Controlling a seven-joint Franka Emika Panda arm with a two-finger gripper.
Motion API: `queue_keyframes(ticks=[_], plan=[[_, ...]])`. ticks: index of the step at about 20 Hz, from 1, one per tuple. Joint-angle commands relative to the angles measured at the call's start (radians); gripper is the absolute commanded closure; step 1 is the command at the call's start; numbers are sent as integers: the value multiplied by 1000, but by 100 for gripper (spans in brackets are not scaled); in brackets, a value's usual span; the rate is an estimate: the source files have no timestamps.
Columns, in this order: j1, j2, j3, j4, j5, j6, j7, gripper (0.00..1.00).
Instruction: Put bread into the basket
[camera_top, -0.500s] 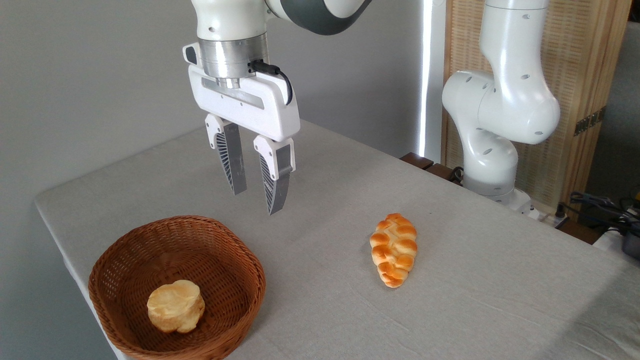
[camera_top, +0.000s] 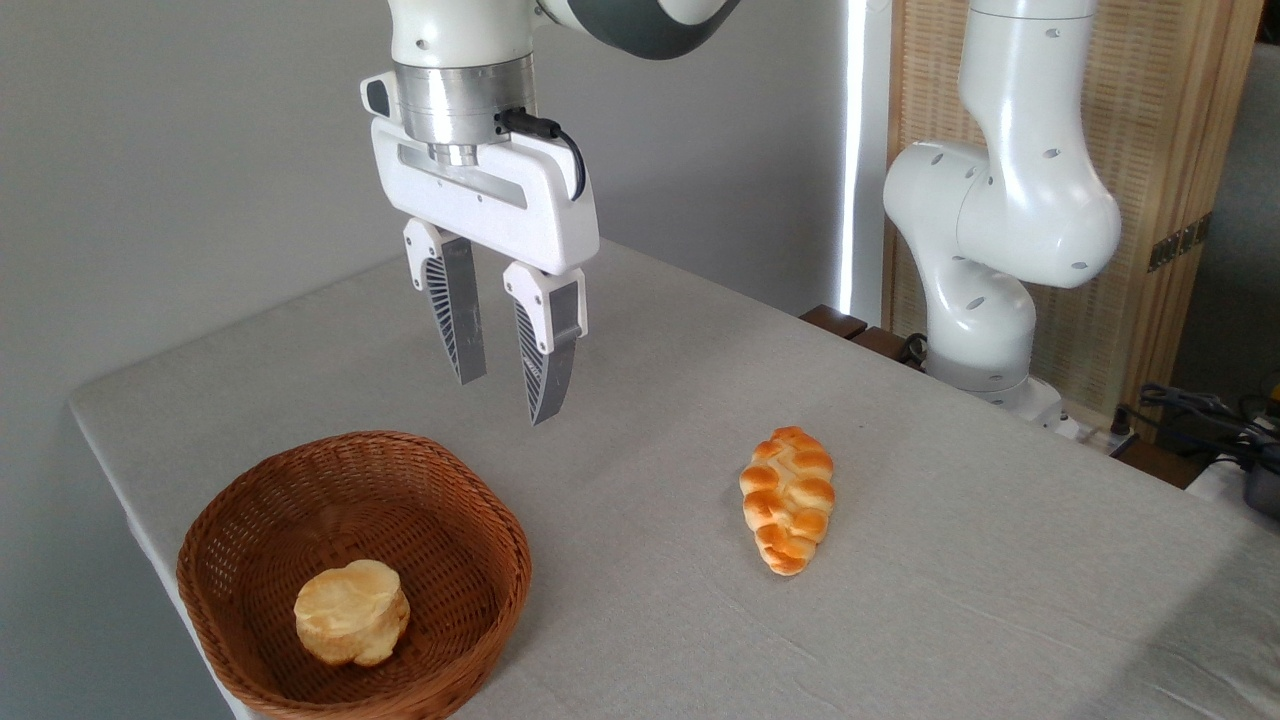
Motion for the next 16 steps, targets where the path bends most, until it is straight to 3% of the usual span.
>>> queue_keyframes(ticks=[1,7,16], plan=[[4,1,-6,9,-17,-6,-2,0],[1,-8,-4,-5,-17,-5,3,0],[-22,-130,-6,-225,-17,0,-5,0]])
